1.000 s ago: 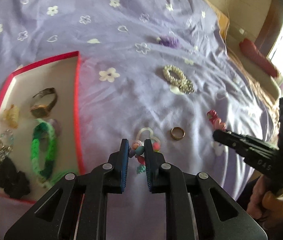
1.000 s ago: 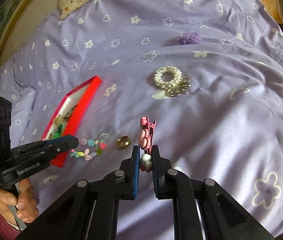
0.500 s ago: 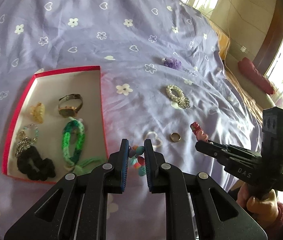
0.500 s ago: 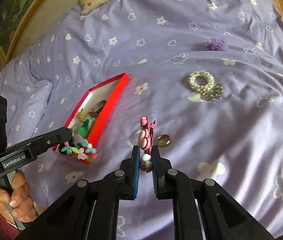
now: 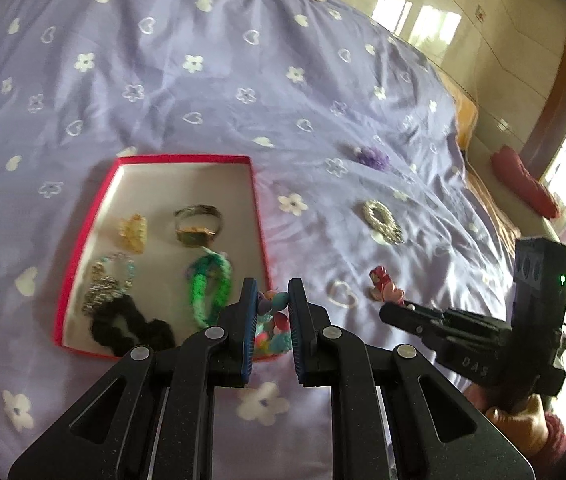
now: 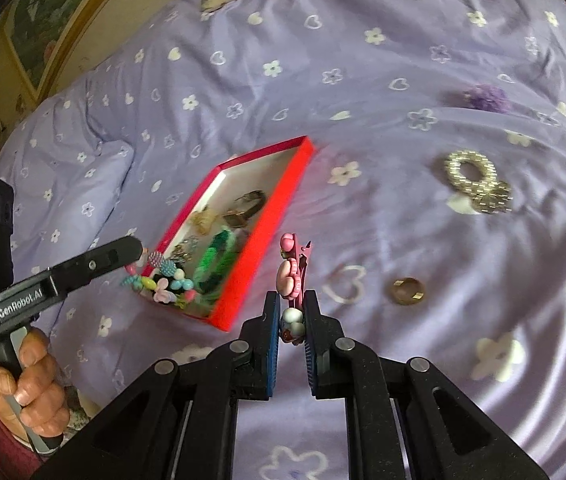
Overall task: Organize jewelry
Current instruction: 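Carry the beaded bracelet and pink clip into the red box and open both grippers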
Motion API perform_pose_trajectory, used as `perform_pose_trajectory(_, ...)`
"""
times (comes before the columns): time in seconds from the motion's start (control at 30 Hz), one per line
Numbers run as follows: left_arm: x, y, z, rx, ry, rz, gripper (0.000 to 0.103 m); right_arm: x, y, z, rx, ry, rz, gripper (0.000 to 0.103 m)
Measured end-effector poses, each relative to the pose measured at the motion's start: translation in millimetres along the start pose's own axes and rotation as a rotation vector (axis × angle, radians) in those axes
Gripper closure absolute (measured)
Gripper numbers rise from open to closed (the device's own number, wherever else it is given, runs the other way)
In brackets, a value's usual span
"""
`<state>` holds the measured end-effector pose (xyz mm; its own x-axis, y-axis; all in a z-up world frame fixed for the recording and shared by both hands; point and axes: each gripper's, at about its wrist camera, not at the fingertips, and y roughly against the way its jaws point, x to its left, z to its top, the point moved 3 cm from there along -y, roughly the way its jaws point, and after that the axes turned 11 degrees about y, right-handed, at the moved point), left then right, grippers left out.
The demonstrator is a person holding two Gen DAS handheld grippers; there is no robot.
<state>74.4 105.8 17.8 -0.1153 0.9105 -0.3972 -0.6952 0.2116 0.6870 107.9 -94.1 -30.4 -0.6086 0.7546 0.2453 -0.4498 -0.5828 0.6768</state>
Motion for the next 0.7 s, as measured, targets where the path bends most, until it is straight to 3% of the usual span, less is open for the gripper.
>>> perform_pose_trajectory(0.7,81,-5,18,-0.032,0.138,0.104,0.09,60,-62,31,0.049,0.087,0.112,0.092)
